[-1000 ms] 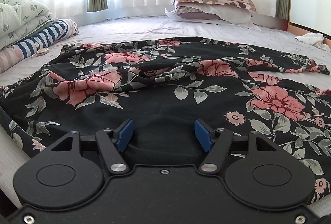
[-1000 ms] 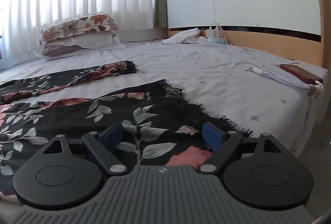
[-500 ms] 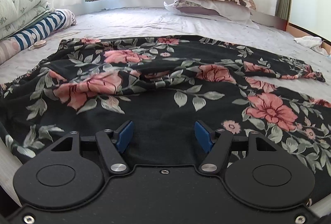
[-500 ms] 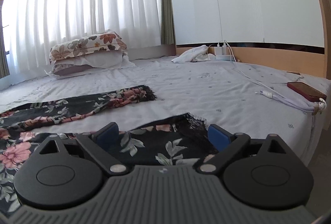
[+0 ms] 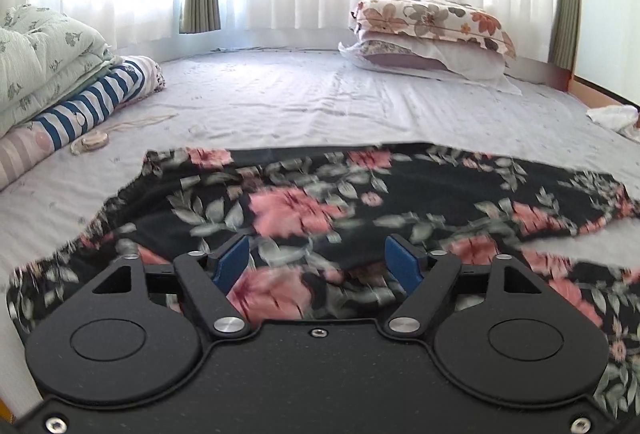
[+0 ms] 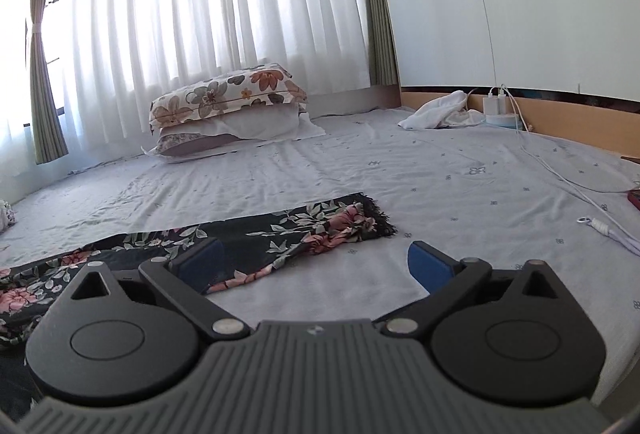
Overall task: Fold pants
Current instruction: 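Grasp the waistband with the left gripper while the right gripper grasps the lace hem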
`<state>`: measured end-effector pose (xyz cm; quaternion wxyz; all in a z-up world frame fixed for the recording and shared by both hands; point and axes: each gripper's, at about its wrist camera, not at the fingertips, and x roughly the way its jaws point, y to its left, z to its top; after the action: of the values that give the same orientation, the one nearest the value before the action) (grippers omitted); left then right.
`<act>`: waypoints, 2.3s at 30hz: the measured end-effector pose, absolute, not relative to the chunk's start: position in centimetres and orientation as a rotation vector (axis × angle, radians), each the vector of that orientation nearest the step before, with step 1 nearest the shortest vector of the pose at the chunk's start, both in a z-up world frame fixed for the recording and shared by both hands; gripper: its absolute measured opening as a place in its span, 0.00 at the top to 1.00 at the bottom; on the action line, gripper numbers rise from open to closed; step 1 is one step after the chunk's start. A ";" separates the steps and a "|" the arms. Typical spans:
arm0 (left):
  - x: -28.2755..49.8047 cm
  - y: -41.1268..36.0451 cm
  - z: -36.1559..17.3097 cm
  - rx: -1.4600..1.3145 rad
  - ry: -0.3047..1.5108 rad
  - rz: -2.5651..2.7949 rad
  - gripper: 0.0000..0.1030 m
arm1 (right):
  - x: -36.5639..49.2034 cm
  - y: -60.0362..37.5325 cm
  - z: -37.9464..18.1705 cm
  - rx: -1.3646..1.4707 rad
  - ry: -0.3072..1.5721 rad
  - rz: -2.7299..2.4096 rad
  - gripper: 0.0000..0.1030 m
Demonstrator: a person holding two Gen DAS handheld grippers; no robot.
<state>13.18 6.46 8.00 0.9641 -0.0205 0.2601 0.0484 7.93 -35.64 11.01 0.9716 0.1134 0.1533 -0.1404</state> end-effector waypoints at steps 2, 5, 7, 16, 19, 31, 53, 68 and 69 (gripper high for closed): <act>15.0 8.0 9.4 -0.068 0.518 0.092 0.19 | 9.5 -35.9 12.1 0.256 0.324 -0.278 0.00; 17.8 10.3 11.0 -0.107 0.513 0.091 0.13 | 12.1 -36.3 13.4 0.282 0.348 -0.270 0.00; 20.2 12.2 11.7 -0.142 0.528 0.104 0.10 | 14.0 -36.8 14.0 0.296 0.367 -0.262 0.00; 30.0 20.8 8.7 -0.430 0.686 0.210 0.19 | 22.7 -40.6 14.1 0.465 0.436 -0.272 0.00; 32.5 23.0 6.7 -0.506 0.718 0.246 0.47 | 25.7 -41.9 13.2 0.526 0.448 -0.289 0.00; 37.3 29.2 1.8 -0.758 0.730 0.350 0.49 | 34.4 -44.4 9.4 0.671 0.445 -0.295 0.00; 38.6 34.5 3.0 -0.835 0.652 0.383 0.96 | 44.8 -45.6 3.0 0.635 0.732 -0.423 0.02; 39.2 36.0 1.7 -0.819 0.689 0.419 0.96 | 49.2 -44.4 1.0 0.629 0.844 -0.522 0.05; 39.1 36.3 1.5 -0.827 0.694 0.430 0.96 | 49.2 -44.3 1.0 0.618 0.845 -0.533 0.07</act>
<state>39.10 36.32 1.48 0.8360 -0.3906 0.3276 0.2030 49.19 -44.30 0.97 0.8324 0.2917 0.3986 -0.2512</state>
